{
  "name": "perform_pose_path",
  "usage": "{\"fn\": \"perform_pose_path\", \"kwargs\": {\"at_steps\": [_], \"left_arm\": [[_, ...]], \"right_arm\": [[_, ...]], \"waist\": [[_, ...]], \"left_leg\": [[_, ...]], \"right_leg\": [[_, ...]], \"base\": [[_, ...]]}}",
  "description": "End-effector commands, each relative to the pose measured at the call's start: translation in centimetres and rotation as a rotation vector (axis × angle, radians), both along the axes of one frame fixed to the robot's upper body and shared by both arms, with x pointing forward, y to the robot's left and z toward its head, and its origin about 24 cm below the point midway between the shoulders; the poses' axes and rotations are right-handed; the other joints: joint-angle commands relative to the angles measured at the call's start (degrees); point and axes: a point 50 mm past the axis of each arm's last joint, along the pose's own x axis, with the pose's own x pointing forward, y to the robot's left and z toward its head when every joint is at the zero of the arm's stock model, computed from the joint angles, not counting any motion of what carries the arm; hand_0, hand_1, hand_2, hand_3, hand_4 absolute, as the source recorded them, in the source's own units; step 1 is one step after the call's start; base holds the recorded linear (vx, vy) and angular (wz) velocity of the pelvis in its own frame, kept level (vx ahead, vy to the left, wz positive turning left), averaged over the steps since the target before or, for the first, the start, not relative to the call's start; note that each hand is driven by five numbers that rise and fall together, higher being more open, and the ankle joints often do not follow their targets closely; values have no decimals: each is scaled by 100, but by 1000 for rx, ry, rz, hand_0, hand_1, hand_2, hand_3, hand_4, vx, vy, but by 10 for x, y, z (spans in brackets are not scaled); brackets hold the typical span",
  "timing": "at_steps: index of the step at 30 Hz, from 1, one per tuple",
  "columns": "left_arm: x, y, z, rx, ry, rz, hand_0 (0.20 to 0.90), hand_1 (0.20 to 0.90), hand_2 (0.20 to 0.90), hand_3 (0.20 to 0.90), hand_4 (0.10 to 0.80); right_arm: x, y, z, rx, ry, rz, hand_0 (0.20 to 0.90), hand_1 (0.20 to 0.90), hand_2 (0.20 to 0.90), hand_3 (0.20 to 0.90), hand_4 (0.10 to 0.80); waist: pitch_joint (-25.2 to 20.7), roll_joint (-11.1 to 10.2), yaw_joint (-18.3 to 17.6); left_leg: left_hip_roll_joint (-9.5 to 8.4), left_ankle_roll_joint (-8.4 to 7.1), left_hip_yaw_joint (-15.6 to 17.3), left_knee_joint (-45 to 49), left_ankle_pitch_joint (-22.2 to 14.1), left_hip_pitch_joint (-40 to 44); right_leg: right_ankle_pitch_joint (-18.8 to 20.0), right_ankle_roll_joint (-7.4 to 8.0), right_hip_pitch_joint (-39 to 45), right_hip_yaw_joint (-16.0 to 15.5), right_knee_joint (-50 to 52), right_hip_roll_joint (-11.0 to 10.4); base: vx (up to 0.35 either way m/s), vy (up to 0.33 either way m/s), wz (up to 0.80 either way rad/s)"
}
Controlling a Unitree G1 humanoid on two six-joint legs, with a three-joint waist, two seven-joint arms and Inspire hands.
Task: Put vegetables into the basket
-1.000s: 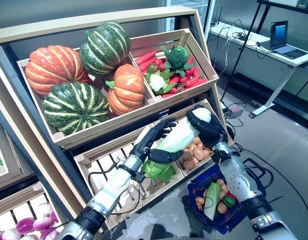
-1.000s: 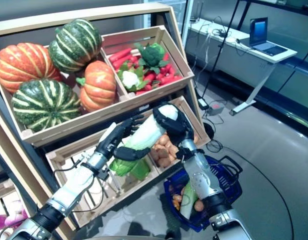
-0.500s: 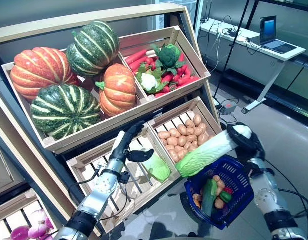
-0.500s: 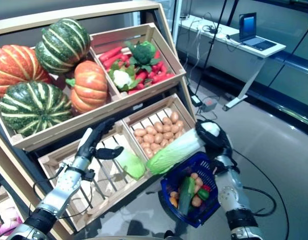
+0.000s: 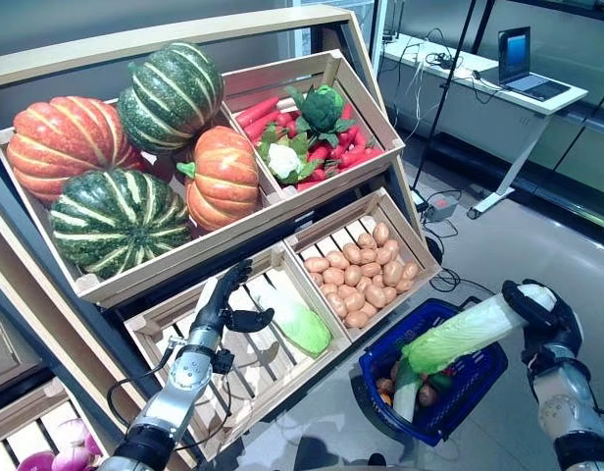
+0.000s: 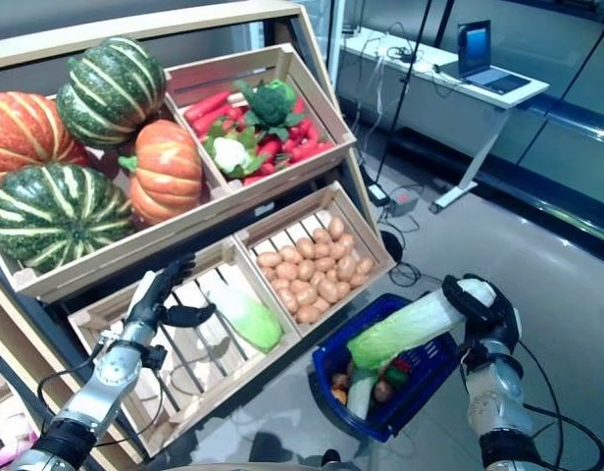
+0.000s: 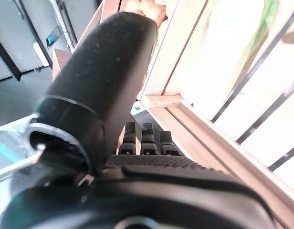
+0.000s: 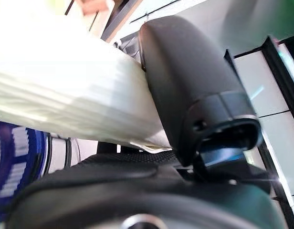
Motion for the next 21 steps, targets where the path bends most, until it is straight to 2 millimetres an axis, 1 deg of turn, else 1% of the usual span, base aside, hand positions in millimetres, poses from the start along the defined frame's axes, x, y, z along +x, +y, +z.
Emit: {"fn": "perform_pose_path", "kwargs": {"at_steps": [1, 2, 4, 5, 6, 7, 8, 9, 10, 11, 12, 13, 14, 15, 16, 17, 18, 19, 20, 21], "left_arm": [[28, 4, 40, -48, -187, 28, 900, 900, 900, 900, 800], [28, 4, 41, -50, -187, 28, 900, 900, 900, 900, 800], [30, 0, 41, -101, -192, 46, 900, 900, 900, 900, 800], [30, 1, 41, -109, -197, 69, 900, 900, 900, 900, 800], [29, 1, 42, -112, -203, 85, 900, 900, 900, 900, 800], [29, 2, 43, -128, -215, 114, 900, 900, 900, 900, 800], [31, 2, 44, -139, -220, 118, 900, 900, 900, 900, 800], [34, 2, 47, -167, -228, 120, 900, 900, 900, 900, 800], [38, 0, 51, -189, -242, 116, 900, 900, 900, 900, 800], [43, -3, 56, -203, -268, 106, 900, 900, 900, 900, 800], [46, -6, 61, -210, -293, 100, 900, 900, 900, 900, 800], [48, -8, 64, -216, -313, 99, 900, 900, 900, 900, 800], [51, -11, 67, -228, -336, 96, 900, 900, 900, 900, 800], [53, -12, 69, -235, -349, 91, 900, 900, 900, 900, 800], [55, -12, 71, -230, -357, 91, 900, 900, 900, 900, 800], [56, -14, 72, -224, -362, 87, 900, 900, 900, 900, 800], [62, -18, 80, -201, -388, 78, 900, 900, 900, 900, 800], [64, -19, 85, -195, -406, 74, 900, 900, 900, 900, 800], [65, -19, 87, -192, -413, 71, 900, 900, 900, 900, 800], [68, -23, 95, -188, -447, 60, 900, 900, 900, 900, 800]], "right_arm": [[35, -27, 71, -240, -204, -49, 300, 300, 300, 300, 400], [36, -27, 71, -242, -201, -49, 300, 300, 300, 300, 400], [46, -26, 72, -244, -168, -47, 300, 300, 300, 300, 400], [54, -23, 73, -245, -165, -19, 300, 300, 300, 300, 400], [59, -19, 76, -246, -168, -2, 300, 300, 300, 300, 400], [74, -9, 82, -245, -175, 26, 300, 300, 300, 300, 400], [78, -7, 85, -243, -183, 29, 300, 300, 300, 300, 400], [84, -2, 90, -242, -199, 40, 300, 300, 300, 300, 400], [89, 2, 93, -260, -209, 52, 300, 300, 300, 300, 400], [93, 2, 100, -286, -225, 63, 300, 300, 300, 300, 400], [95, 3, 105, -304, -241, 71, 300, 300, 300, 300, 400], [97, 5, 109, -314, -253, 74, 300, 300, 300, 300, 400], [100, 8, 114, -323, -270, 72, 300, 300, 300, 300, 400], [102, 8, 116, -326, -278, 67, 300, 300, 300, 300, 400], [103, 6, 118, -326, -281, 64, 300, 300, 300, 300, 400], [103, 4, 119, -326, -283, 60, 300, 300, 300, 300, 400], [106, 1, 124, -340, -287, 51, 300, 300, 300, 300, 400], [107, 1, 126, -346, -289, 51, 300, 300, 300, 300, 400], [107, 1, 127, -346, -289, 51, 300, 300, 300, 300, 400], [111, 2, 130, -356, -291, 42, 300, 300, 300, 300, 400]], "waist": [[22, -117, 165], [31, -119, 176], [103, -145, 355], [126, -150, 463], [149, -150, 510], [214, -139, 581], [247, -126, 571], [330, -107, 548], [445, -132, 544], [641, -194, 561], [841, -183, 616], [994, -138, 642], [1145, -65, 654], [1234, -15, 654], [1297, -16, 654], [1336, -24, 659], [1481, -9, 649], [1555, 18, 636], [1570, 23, 629], [1716, 75, 620]], "left_leg": [[74, -118, -18, 46, -146, -170], [77, -123, -10, 46, -142, -174], [137, -192, 144, 46, -111, -203], [176, -222, 253, 46, -82, -203], [189, -231, 308, 46, -68, -194], [200, -232, 407, 46, -46, -177], [185, -221, 404, 46, -35, -180], [166, -208, 428, 164, -10, -220], [153, -200, 429, 662, -108, -438], [155, -198, 358, 1403, -320, -820], [203, -277, 110, 1955, -336, -1241], [297, -361, -101, 2050, -223, -1485], [414, -453, -227, 1848, -66, -1625], [556, -462, -167, 1702, 25, -1673], [541, -395, -118, 1861, -68, -1713], [542, -396, -122, 1979, -113, -1779], [525, -358, -114, 2448, -353, -1950], [530, -318, -110, 2634, -448, -2048], [525, -296, -100, 2661, -438, -2085], [558, -282, -137, 3068, -597, -2328]], "right_leg": [[-16, 142, 210, -213, 29, -274], [-8, 148, 205, -241, 29, -284], [77, 243, 208, -737, 29, -454], [138, 279, 258, -1072, 29, -554], [160, 290, 278, -1195, 29, -585], [179, 287, 263, -1318, 38, -605], [158, 258, 213, -1234, 60, -567], [102, 171, 132, -1111, 129, -495], [39, 79, 29, -1029, 275, -502], [-21, -26, -104, -954, 484, -560], [-112, -99, -196, -878, 758, -582], [-185, -107, -261, -807, 947, -585], [-279, -77, -295, -740, 1086, -573], [-411, -90, -304, -775, 1204, -577], [-504, -116, -354, -805, 1351, -621], [-528, -115, -384, -814, 1406, -662], [-667, -114, -579, -850, 1763, -775], [-737, -130, -796, -856, 2066, -832], [-721, -142, -875, -864, 2131, -853], [-833, -169, -1210, -843, 2613, -980]], "base": [[-14, -68, -4], [-23, -120, -11], [-20, -145, -21], [-31, -107, -26], [-63, -109, -49], [-67, -79, -74], [-74, -100, -91], [-77, -92, -71], [-144, -120, -43], [-197, -92, -20], [-201, -34, -15], [-180, 48, -4], [-125, 86, 2], [-96, 77, 3], [-59, 35, -3], [-106, 4, -30], [-126, 10, -58], [-117, 16, -60], [-134, 25, -23], [-156, 19, 12]]}}
